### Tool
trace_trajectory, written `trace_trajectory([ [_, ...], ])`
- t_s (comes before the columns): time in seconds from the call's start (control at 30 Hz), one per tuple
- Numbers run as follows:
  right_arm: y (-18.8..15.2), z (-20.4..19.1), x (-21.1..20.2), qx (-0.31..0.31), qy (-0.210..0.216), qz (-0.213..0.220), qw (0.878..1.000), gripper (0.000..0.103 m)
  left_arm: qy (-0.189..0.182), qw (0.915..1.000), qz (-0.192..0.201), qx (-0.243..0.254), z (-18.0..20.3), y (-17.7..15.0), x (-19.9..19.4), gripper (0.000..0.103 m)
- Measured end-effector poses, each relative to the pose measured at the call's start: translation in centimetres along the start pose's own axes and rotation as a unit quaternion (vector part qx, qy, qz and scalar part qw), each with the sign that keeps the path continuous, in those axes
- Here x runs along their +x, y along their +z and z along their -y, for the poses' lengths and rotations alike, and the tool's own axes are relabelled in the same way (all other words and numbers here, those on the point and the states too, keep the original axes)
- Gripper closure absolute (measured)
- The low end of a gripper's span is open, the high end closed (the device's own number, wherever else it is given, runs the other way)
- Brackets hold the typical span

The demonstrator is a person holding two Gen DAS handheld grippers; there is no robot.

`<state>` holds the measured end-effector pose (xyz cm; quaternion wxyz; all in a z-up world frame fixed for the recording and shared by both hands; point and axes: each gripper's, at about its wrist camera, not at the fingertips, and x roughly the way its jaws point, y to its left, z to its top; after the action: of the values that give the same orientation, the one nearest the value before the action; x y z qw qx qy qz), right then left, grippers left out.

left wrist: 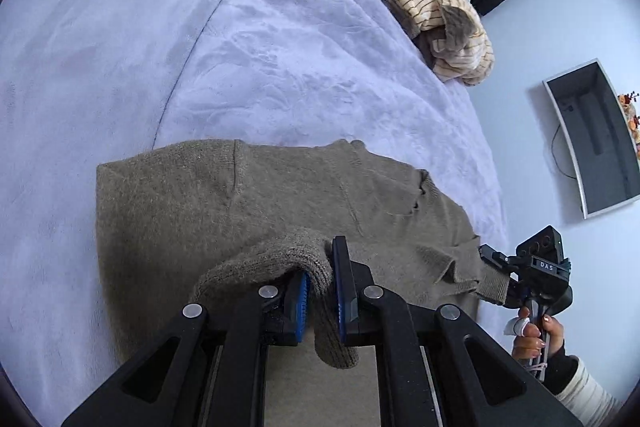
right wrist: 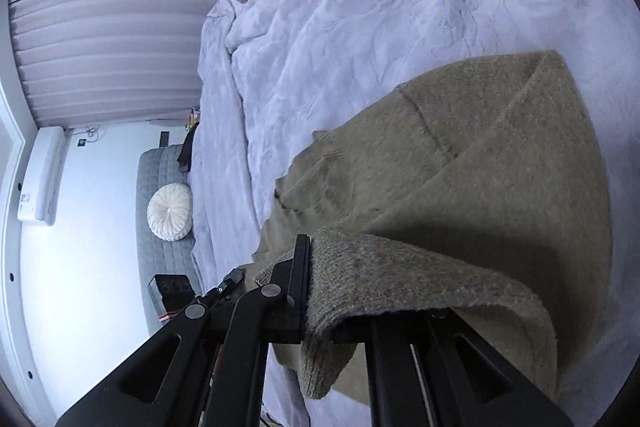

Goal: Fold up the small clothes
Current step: 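Lay the hem over the collar and open both grippers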

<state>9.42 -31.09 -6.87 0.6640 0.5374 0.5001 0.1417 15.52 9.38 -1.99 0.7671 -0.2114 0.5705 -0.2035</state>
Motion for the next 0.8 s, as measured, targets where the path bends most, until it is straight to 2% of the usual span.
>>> trace_trajectory([
  [0.1,0.9,2.6,1.3,0.024,0.000,0.000,1.000,0.094,0.031,0.9995,-0.004,-0.004,-1.1,0.0,1.7,0.087],
  [0.23,0.9,3.9,1.3,0.053,0.041,0.006,0.998,0.090,0.033,0.9994,-0.002,-0.014,-1.2,0.2,2.1,0.085],
  [0.27,1.0,3.7,1.2,0.055,0.054,0.008,0.997,0.087,0.032,0.9994,-0.003,-0.015,-0.9,0.3,1.7,0.075],
  [0.3,1.0,3.4,0.9,0.055,0.065,0.011,0.996,0.081,0.026,0.9995,0.000,-0.017,-0.7,0.5,1.5,0.065],
  [0.33,1.3,3.1,0.7,0.055,0.078,0.016,0.995,0.077,0.022,0.9994,0.013,-0.022,-0.4,0.7,0.8,0.042],
  [0.37,1.5,2.6,0.3,0.057,0.088,0.024,0.994,0.067,0.024,0.9987,0.038,-0.024,0.0,0.9,-0.2,0.034],
  [0.4,1.9,2.2,-0.2,0.059,0.098,0.038,0.993,0.053,0.023,0.9978,0.058,-0.022,0.4,1.3,-0.9,0.034],
  [0.47,2.7,1.6,-1.6,0.062,0.110,0.070,0.990,0.039,0.026,0.9961,0.081,-0.022,1.0,2.4,-1.9,0.034],
  [0.53,3.5,0.6,-2.6,0.055,0.100,0.098,0.989,0.039,0.033,0.9946,0.095,-0.025,1.2,3.1,-2.5,0.034],
  [0.6,3.6,-0.5,-3.5,0.030,0.072,0.108,0.991,0.039,0.033,0.9952,0.091,-0.013,1.5,3.1,-2.6,0.034],
  [0.67,3.1,-1.8,-3.7,-0.010,0.022,0.104,0.994,0.040,0.042,0.9962,0.076,0.011,2.0,2.4,-2.0,0.034],
  [0.73,2.4,-3.0,-3.2,-0.065,-0.045,0.093,0.993,0.046,0.059,0.9962,0.056,0.033,2.4,1.5,-0.7,0.034],
  [0.77,2.1,-3.0,-3.0,-0.083,-0.070,0.084,0.991,0.058,0.065,0.9962,0.045,0.037,2.5,1.0,0.2,0.034],
  [0.8,1.8,-2.8,-2.3,-0.096,-0.094,0.070,0.988,0.075,0.068,0.9964,0.035,0.037,2.3,0.6,1.0,0.034],
])
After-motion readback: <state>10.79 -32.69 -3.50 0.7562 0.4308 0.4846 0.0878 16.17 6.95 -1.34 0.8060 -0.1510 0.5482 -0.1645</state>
